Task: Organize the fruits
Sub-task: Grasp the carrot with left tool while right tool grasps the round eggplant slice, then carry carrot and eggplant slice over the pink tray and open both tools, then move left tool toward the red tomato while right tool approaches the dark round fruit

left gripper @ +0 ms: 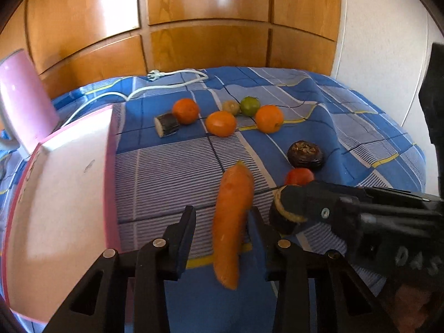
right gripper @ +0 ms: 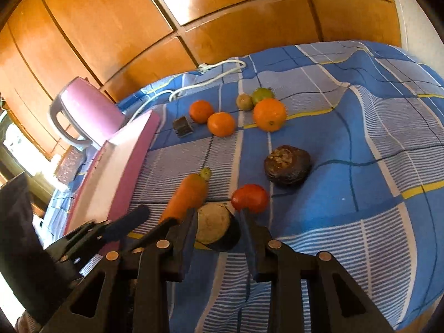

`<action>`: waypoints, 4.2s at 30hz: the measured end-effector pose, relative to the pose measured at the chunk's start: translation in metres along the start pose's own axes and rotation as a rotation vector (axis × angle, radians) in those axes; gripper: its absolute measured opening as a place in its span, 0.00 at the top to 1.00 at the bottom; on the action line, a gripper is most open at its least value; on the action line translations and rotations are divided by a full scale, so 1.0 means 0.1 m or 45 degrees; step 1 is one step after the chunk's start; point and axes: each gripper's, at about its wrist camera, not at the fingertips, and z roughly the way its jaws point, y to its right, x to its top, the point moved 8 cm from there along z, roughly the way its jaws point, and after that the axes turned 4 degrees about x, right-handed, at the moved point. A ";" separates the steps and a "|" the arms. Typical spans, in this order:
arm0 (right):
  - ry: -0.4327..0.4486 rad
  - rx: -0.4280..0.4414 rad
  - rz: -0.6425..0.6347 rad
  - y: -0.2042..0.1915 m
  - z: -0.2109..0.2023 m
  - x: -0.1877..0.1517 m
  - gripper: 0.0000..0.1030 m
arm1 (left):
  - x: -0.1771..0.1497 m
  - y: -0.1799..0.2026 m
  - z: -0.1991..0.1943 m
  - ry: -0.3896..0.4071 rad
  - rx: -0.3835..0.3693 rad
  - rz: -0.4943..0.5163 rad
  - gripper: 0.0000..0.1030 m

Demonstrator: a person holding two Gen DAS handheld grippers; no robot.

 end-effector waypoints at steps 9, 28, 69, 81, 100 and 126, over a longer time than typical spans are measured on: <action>-0.052 -0.007 -0.022 -0.01 0.13 -0.04 0.63 | 0.00 -0.02 0.16 -0.004 -0.010 -0.036 0.61; -0.008 0.030 -0.048 -0.07 0.02 -0.03 0.63 | -0.05 -0.13 -0.38 0.170 0.082 -0.103 0.73; -0.060 0.415 -0.459 -1.54 0.55 0.19 0.52 | -0.53 -1.88 -0.80 0.250 0.609 -1.059 0.40; 0.033 0.075 -0.518 -1.02 0.29 0.24 0.52 | -0.41 -1.67 -0.78 0.255 0.614 -0.882 0.34; 0.186 -0.117 -0.126 -0.01 -0.37 0.29 0.51 | -0.23 -1.15 -0.76 0.289 0.420 -0.608 0.28; 0.105 -0.076 0.173 0.49 -0.31 0.24 0.55 | -0.18 -0.24 -0.46 0.128 0.047 -0.286 0.22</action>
